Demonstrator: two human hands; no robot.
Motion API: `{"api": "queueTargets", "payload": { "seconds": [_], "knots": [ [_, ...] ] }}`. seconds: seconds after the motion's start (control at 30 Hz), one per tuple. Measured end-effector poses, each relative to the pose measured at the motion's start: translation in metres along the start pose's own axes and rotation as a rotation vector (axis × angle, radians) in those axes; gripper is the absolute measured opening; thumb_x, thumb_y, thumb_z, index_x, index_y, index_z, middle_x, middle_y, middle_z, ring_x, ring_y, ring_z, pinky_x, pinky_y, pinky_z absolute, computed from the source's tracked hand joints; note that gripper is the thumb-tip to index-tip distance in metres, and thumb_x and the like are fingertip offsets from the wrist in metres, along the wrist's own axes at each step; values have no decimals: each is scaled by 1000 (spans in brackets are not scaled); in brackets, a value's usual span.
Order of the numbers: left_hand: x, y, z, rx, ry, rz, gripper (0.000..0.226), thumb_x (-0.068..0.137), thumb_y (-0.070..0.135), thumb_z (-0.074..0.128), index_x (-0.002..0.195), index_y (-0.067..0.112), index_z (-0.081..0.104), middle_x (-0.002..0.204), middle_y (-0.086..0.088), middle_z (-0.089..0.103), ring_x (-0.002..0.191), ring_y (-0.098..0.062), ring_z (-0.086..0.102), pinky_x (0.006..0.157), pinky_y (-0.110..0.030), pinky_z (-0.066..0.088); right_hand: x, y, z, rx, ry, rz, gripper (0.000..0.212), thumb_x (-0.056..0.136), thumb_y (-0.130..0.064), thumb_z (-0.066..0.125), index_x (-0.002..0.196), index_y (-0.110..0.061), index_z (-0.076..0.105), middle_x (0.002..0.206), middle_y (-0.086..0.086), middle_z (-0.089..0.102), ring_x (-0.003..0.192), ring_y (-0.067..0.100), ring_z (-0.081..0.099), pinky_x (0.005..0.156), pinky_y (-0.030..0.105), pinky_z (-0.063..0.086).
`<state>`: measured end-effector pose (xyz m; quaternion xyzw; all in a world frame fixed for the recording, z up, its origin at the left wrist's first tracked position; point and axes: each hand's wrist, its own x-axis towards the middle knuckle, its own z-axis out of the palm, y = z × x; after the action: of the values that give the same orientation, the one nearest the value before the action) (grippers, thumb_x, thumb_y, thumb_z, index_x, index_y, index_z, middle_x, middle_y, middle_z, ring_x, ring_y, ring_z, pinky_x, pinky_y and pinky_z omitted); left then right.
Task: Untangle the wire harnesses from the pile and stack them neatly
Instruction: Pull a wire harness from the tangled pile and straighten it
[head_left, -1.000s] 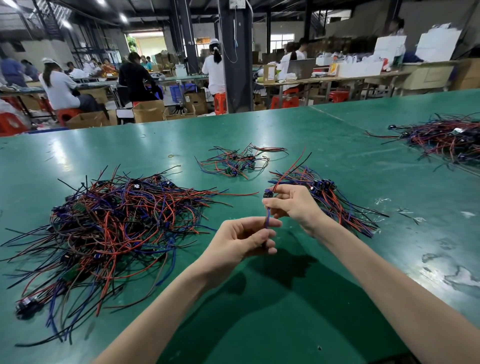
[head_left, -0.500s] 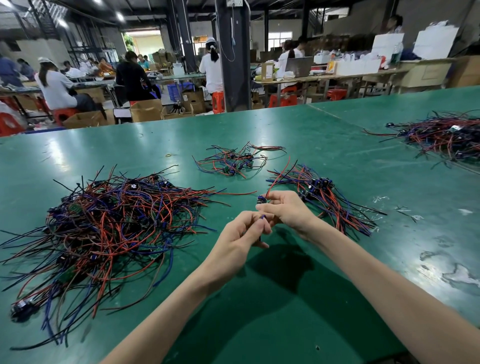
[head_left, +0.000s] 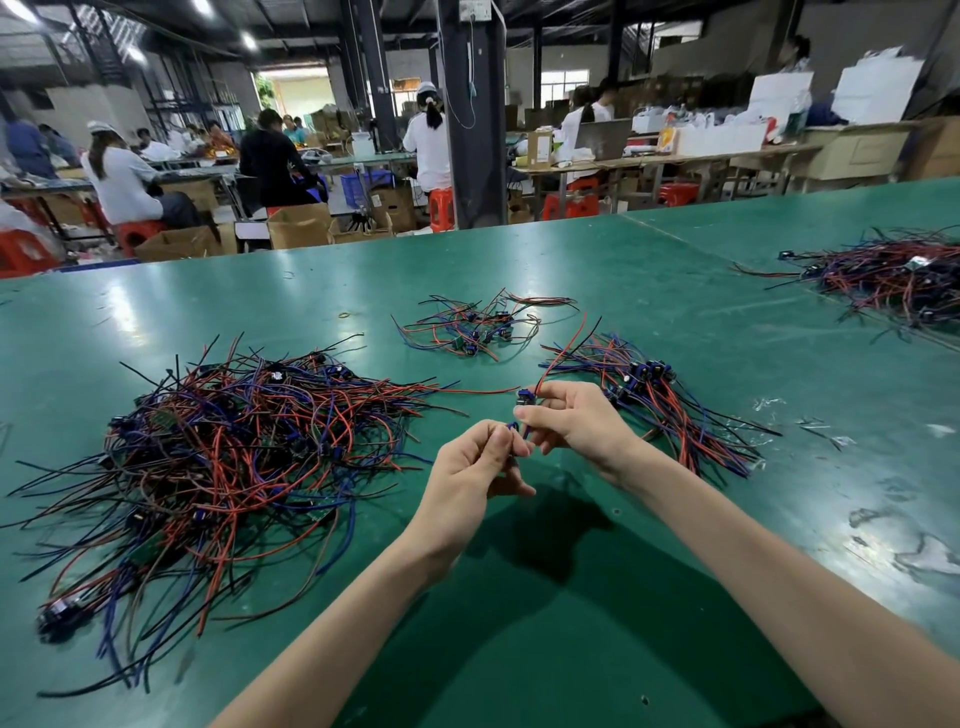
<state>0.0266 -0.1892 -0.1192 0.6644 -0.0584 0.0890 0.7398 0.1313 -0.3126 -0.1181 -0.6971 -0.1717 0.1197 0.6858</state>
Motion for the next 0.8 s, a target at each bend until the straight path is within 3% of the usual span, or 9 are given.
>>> {"api": "queueTargets", "payload": {
  "seconds": [0.1,0.23,0.4,0.57,0.67,0.8],
  "knots": [
    [-1,1,-1,-12,-32,-24,33,99,12,39,71,7,57,94,-9,65,73,-9,58,65,-25,53,3,-2,-4,-4,65,-20,13,86,3,64,82,-8,58,60,8,60,40,7,54,40,18,43],
    [-6,2,2,150,-114,15,38,98,7,44,65,12,61,120,3,58,92,-8,58,72,-25,52,7,-4,-15,59,181,-26,14,86,3,63,78,-8,58,56,4,57,38,6,50,39,17,41],
    [-13,6,6,319,-179,121,40,98,13,46,61,17,61,117,6,56,92,-2,58,77,-21,48,8,-2,-16,16,154,-33,13,86,0,64,77,-7,59,54,0,56,39,6,48,40,18,39],
    [-13,8,9,362,-161,142,43,98,12,44,56,14,57,114,2,61,88,-2,60,85,-30,50,8,-1,-17,-10,146,-41,12,86,-1,64,76,-7,61,54,1,57,40,6,49,41,18,40],
    [-15,9,11,374,-187,158,40,98,7,43,62,17,58,120,1,55,91,-2,58,81,-18,47,10,0,-19,-8,156,-37,13,86,0,65,76,-7,60,50,-3,58,39,6,49,40,18,40],
    [-16,7,10,400,-240,164,34,97,2,44,70,18,58,127,-1,49,94,-2,58,80,-22,49,11,0,-19,-20,163,-33,12,86,1,64,77,-7,61,54,2,58,39,5,49,40,17,39]
  ]
}}
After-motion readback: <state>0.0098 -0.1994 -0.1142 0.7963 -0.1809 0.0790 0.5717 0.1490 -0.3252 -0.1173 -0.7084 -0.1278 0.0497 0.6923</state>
